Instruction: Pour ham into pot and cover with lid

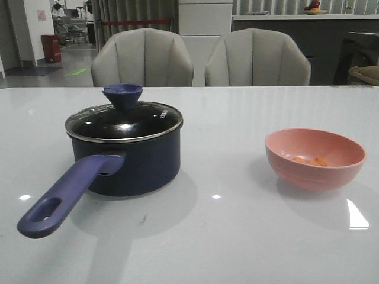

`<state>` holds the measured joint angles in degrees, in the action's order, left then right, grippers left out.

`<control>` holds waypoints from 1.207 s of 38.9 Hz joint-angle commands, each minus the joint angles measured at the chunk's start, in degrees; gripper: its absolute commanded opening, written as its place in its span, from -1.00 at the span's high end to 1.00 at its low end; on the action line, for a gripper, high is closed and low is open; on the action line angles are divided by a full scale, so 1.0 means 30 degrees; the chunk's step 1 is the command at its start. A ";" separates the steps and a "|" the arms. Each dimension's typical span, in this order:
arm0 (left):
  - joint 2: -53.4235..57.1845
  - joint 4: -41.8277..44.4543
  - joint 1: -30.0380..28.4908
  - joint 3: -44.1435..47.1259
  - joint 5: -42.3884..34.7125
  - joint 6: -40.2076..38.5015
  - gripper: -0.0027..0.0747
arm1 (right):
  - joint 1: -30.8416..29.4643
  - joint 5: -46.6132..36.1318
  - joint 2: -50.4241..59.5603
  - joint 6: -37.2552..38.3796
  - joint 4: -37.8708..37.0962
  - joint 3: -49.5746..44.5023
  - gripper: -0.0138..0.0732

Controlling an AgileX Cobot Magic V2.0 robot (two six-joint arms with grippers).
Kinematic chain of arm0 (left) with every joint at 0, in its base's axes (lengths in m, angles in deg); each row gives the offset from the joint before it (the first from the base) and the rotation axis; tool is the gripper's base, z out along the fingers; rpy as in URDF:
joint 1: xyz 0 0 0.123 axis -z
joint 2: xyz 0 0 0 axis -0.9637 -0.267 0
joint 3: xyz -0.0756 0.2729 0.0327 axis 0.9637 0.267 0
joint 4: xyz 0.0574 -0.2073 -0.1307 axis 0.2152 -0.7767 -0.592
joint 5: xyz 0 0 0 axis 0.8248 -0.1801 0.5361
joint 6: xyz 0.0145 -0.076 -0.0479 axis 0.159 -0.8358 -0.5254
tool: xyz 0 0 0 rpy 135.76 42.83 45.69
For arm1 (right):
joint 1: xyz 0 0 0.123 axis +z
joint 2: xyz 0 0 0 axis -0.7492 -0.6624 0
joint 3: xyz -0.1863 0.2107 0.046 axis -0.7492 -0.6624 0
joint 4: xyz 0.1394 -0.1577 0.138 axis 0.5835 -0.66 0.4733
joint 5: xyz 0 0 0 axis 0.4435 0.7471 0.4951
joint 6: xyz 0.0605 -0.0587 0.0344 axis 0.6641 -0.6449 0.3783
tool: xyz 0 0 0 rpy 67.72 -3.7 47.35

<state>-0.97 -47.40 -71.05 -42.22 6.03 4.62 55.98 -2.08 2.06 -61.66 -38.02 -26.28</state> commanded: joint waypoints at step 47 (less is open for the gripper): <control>0.0316 -0.0285 -0.0069 0.0064 -0.7129 -0.0055 0.64 | -0.0106 -0.1459 0.0379 -0.0104 -0.0227 0.0107 0.34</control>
<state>-0.97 -47.40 -71.05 -42.22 -4.99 4.62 55.98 -2.08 2.06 -61.66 -38.02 -26.28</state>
